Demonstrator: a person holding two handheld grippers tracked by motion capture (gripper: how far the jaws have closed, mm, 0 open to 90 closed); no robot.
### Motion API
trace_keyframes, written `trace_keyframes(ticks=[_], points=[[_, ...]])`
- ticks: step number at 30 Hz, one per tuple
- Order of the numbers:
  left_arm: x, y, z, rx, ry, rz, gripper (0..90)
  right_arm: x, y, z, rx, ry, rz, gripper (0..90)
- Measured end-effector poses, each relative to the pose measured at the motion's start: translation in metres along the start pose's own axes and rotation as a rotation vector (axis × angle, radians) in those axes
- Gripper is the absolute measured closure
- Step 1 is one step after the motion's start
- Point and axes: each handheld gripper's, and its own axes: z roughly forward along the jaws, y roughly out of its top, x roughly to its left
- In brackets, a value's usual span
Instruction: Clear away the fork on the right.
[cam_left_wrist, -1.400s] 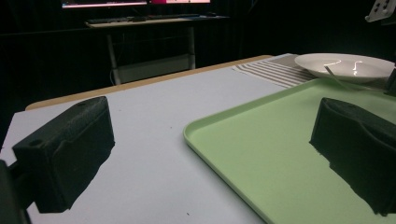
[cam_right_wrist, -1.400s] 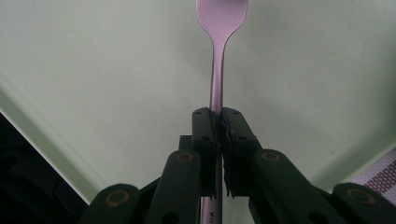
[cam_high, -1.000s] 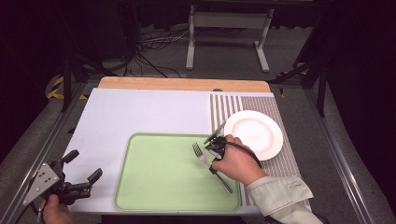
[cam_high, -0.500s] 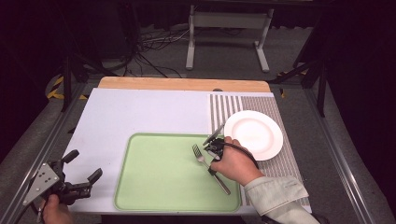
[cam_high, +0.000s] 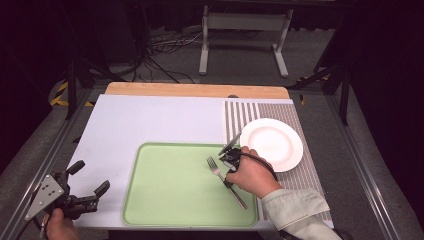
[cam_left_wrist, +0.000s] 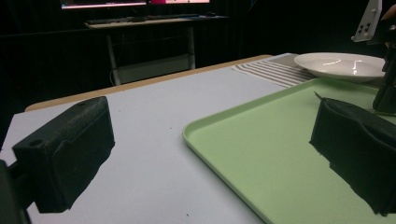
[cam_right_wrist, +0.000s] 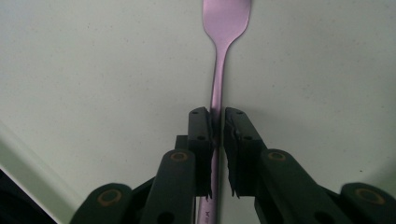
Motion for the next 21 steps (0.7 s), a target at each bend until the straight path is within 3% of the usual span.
trace_keyframes(ticks=[6, 9, 14, 18, 21], points=[[0.0, 0.0, 0.0, 0.0, 0.0, -0.002, 0.3, 0.002, 0.0, -0.005, -0.021, -0.014, -0.021, 79.1], [0.0, 0.0, 0.0, 0.001, 0.0, -0.002, 0.3, 0.003, 0.0, -0.011, -0.063, -0.024, -0.062, 72.1], [0.0, 0.0, 0.0, 0.003, 0.001, -0.003, 0.3, 0.002, 0.001, -0.015, -0.16, -0.088, -0.273, 44.3], [0.0, 0.0, 0.0, 0.0, 0.003, -0.007, 0.3, 0.004, 0.002, -0.016, -0.272, -0.076, -0.36, 25.2], [0.0, 0.0, 0.0, 0.002, 0.001, -0.003, 0.3, 0.005, 0.004, -0.017, -0.331, -0.059, -0.412, 26.8]])
